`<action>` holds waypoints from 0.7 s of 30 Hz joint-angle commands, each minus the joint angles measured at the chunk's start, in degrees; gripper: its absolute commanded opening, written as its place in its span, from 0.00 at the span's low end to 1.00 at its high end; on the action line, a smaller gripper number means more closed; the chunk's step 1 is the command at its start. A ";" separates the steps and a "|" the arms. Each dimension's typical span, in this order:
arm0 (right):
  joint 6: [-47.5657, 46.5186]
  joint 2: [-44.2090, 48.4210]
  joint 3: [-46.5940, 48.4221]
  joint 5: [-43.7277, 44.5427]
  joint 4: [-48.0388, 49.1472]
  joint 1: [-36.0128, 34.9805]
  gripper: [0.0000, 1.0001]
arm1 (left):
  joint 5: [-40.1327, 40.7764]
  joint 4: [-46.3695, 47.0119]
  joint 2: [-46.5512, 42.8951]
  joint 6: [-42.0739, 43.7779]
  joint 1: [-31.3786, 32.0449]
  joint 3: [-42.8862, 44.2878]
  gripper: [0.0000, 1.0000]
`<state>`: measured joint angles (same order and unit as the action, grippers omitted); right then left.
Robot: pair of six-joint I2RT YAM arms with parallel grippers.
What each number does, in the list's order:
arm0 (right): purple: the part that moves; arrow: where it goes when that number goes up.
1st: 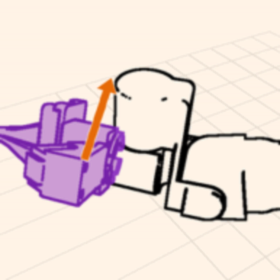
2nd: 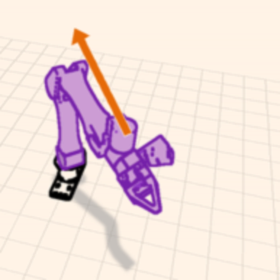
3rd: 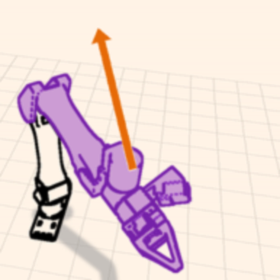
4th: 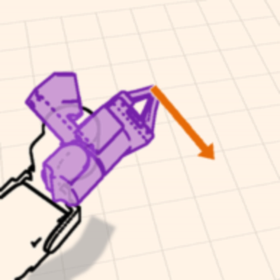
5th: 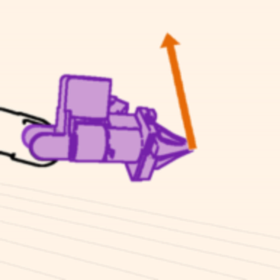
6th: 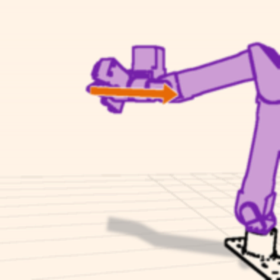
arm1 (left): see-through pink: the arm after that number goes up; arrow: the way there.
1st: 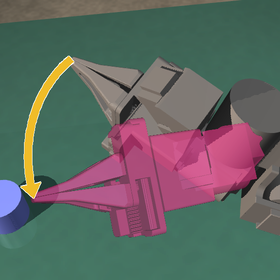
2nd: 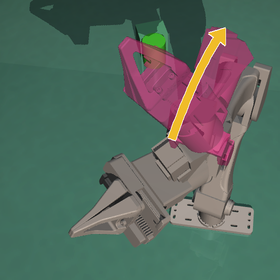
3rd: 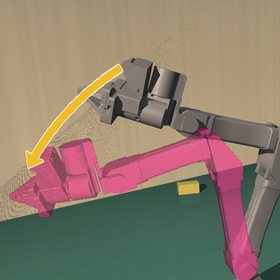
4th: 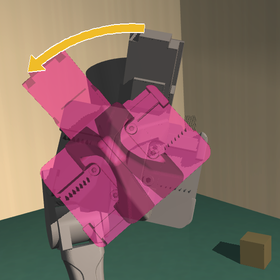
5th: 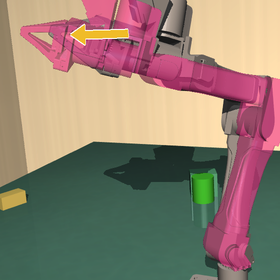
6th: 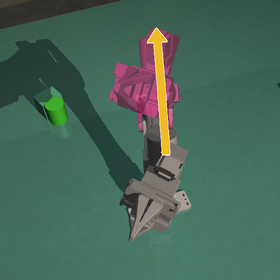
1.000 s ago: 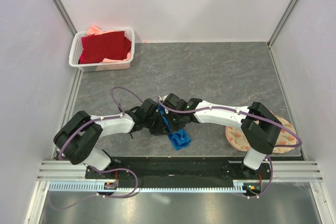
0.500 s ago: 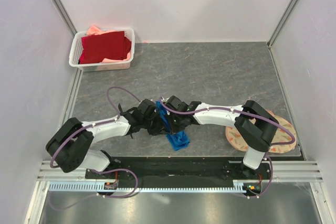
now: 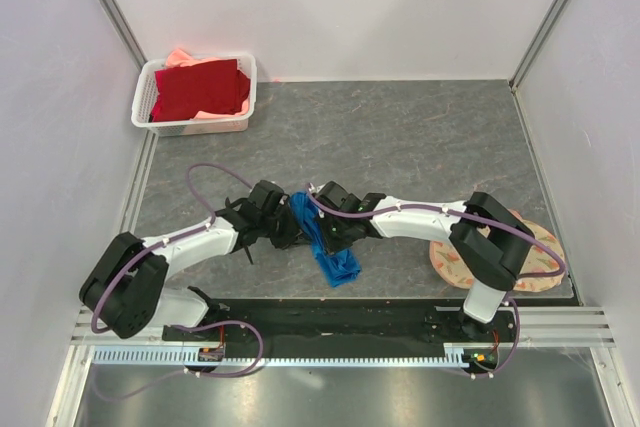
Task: Fold the napkin into a case and place the utensils inside
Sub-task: Smooth out the smaller rectangle-folded napkin at the center of the board.
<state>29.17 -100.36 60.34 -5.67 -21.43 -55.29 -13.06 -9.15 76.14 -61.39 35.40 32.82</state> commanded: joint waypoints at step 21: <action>2.91 1.48 -4.43 -2.50 5.08 0.18 0.00 | 0.14 4.49 4.90 -0.23 4.51 -1.53 0.09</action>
<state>30.72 -98.35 58.39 -7.84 -19.40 -55.22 -13.74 -4.32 83.05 -61.47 39.53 31.51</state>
